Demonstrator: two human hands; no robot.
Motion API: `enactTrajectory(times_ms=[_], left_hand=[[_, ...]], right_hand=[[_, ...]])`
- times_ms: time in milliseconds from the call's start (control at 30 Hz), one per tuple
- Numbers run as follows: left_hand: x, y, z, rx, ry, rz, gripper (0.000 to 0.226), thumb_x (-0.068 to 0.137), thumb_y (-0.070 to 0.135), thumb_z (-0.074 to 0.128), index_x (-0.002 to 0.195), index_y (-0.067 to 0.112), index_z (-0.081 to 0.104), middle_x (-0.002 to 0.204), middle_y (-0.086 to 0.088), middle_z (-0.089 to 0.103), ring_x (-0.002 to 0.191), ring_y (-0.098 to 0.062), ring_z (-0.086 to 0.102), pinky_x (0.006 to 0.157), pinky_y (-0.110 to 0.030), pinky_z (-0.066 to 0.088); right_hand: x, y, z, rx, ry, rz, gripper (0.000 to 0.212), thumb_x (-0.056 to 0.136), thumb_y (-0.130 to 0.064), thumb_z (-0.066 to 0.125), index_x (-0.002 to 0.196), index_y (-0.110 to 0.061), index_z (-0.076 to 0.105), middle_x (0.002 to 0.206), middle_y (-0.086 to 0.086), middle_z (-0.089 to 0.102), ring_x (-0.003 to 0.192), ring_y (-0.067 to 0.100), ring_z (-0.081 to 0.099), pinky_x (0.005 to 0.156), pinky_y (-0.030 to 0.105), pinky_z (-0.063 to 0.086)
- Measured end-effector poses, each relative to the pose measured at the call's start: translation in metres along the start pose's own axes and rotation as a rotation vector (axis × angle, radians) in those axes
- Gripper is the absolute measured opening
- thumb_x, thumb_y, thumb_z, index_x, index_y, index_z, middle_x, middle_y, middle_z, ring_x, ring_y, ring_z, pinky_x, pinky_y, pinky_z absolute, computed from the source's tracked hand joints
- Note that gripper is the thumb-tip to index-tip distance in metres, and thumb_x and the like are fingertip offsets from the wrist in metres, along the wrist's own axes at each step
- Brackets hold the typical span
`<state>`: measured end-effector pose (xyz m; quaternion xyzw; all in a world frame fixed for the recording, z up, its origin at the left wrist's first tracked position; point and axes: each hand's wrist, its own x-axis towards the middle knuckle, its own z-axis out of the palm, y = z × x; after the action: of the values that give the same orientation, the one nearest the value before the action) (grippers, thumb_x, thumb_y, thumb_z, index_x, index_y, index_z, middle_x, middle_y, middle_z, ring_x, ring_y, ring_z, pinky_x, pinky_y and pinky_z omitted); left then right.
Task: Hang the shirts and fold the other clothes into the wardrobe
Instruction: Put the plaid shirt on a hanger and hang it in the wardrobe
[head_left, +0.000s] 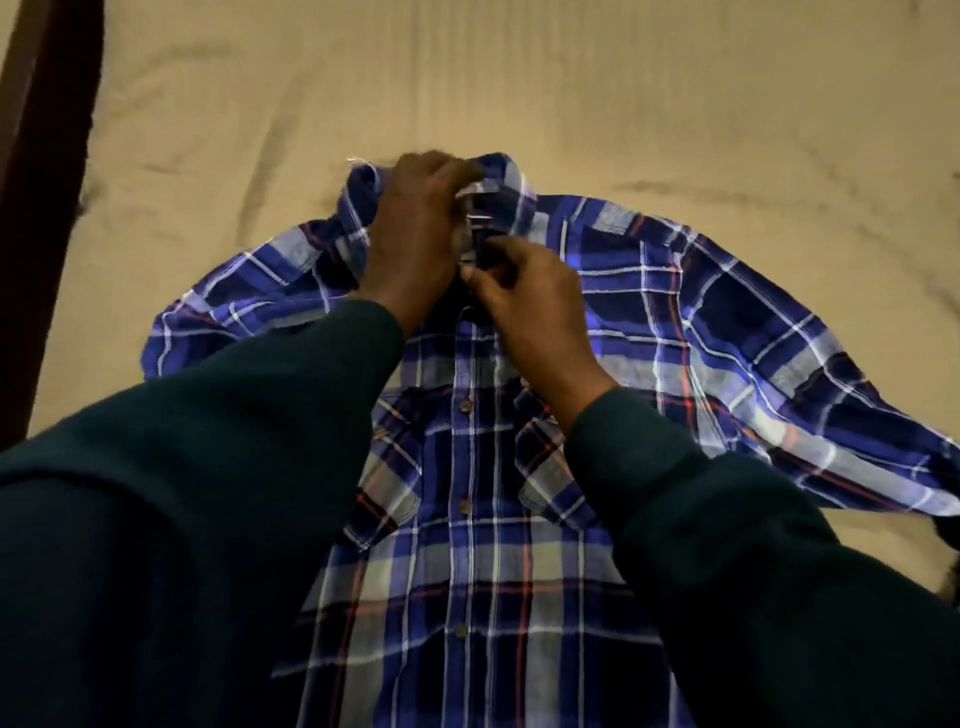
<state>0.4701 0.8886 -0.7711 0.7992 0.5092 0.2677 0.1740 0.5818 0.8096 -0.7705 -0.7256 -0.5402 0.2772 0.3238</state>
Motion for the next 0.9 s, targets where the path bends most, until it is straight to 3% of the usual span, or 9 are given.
enactTrajectory(times_ms=[133,200,267,400,500,600,733,833,900], left_hand=[[-0.028,0.001,-0.007,0.084,0.304,-0.207,0.032,0.093,0.01,0.048,0.122,0.01,0.063,0.126,-0.01,0.058,0.116,-0.026,0.05,0.092,-0.021,0.03],[-0.051,-0.014,-0.009,0.149,0.362,-0.403,0.03,0.094,0.015,0.048,0.12,0.007,0.06,0.125,-0.014,0.056,0.114,-0.032,0.049,0.091,-0.028,0.028],[-0.068,-0.034,-0.006,0.153,0.333,-0.492,0.03,0.097,0.019,0.045,0.119,0.004,0.059,0.126,-0.017,0.056,0.114,-0.037,0.048,0.094,-0.039,0.031],[-0.089,-0.047,0.006,0.194,0.16,-0.368,0.04,0.104,0.026,0.041,0.137,0.004,0.053,0.149,-0.016,0.044,0.131,-0.037,0.04,0.108,-0.045,0.031],[-0.098,-0.049,0.008,0.199,0.101,-0.309,0.043,0.104,0.029,0.043,0.143,0.011,0.051,0.159,-0.015,0.033,0.143,-0.039,0.032,0.116,-0.05,0.028],[-0.108,-0.052,0.013,0.282,0.053,-0.265,0.047,0.102,0.03,0.043,0.148,0.017,0.046,0.164,-0.013,0.025,0.15,-0.036,0.023,0.119,-0.051,0.022],[-0.108,-0.054,0.022,0.372,0.04,-0.302,0.054,0.102,0.036,0.036,0.154,0.021,0.035,0.165,-0.012,0.02,0.151,-0.034,0.019,0.12,-0.05,0.018],[-0.109,-0.056,0.022,0.362,0.046,-0.308,0.053,0.102,0.036,0.036,0.152,0.02,0.039,0.165,-0.012,0.022,0.152,-0.033,0.018,0.12,-0.05,0.017],[-0.108,-0.053,0.021,0.317,0.059,-0.299,0.054,0.101,0.035,0.038,0.153,0.019,0.039,0.165,-0.01,0.02,0.153,-0.03,0.016,0.122,-0.049,0.016]], right_hand=[[0.001,0.009,-0.012,-0.004,0.312,0.026,0.022,0.098,-0.006,0.054,0.117,-0.008,0.065,0.107,0.008,0.063,0.093,0.015,0.054,0.074,0.018,0.039],[0.006,0.012,-0.02,-0.064,0.355,0.032,0.024,0.099,-0.004,0.051,0.117,-0.007,0.065,0.109,0.007,0.059,0.093,0.013,0.049,0.071,0.012,0.033],[0.02,0.014,-0.018,-0.124,0.327,0.038,0.026,0.097,-0.002,0.05,0.118,-0.007,0.064,0.113,0.01,0.059,0.096,0.017,0.052,0.075,0.017,0.036],[0.04,0.011,0.011,-0.158,0.155,-0.033,0.024,0.088,0.008,0.052,0.105,0.001,0.068,0.102,0.017,0.065,0.091,0.031,0.06,0.078,0.043,0.049],[0.04,0.005,0.03,-0.276,0.06,-0.146,0.019,0.089,0.001,0.054,0.096,-0.002,0.071,0.101,0.018,0.062,0.09,0.032,0.058,0.07,0.036,0.04],[0.051,0.001,0.03,-0.376,0.171,-0.213,0.021,0.085,0.004,0.053,0.099,-0.003,0.068,0.095,0.018,0.06,0.083,0.035,0.056,0.062,0.039,0.04],[0.069,-0.002,0.035,-0.602,0.054,-0.408,0.018,0.082,0.001,0.062,0.097,-0.002,0.071,0.092,0.021,0.062,0.088,0.04,0.056,0.067,0.044,0.042],[0.077,-0.007,0.038,-0.741,-0.007,-0.499,0.013,0.076,-0.001,0.07,0.087,-0.007,0.07,0.081,0.017,0.064,0.079,0.038,0.056,0.06,0.038,0.032],[0.085,-0.008,0.031,-0.799,0.011,-0.558,0.011,0.078,-0.006,0.069,0.088,-0.01,0.07,0.081,0.015,0.065,0.081,0.037,0.057,0.063,0.037,0.03]])
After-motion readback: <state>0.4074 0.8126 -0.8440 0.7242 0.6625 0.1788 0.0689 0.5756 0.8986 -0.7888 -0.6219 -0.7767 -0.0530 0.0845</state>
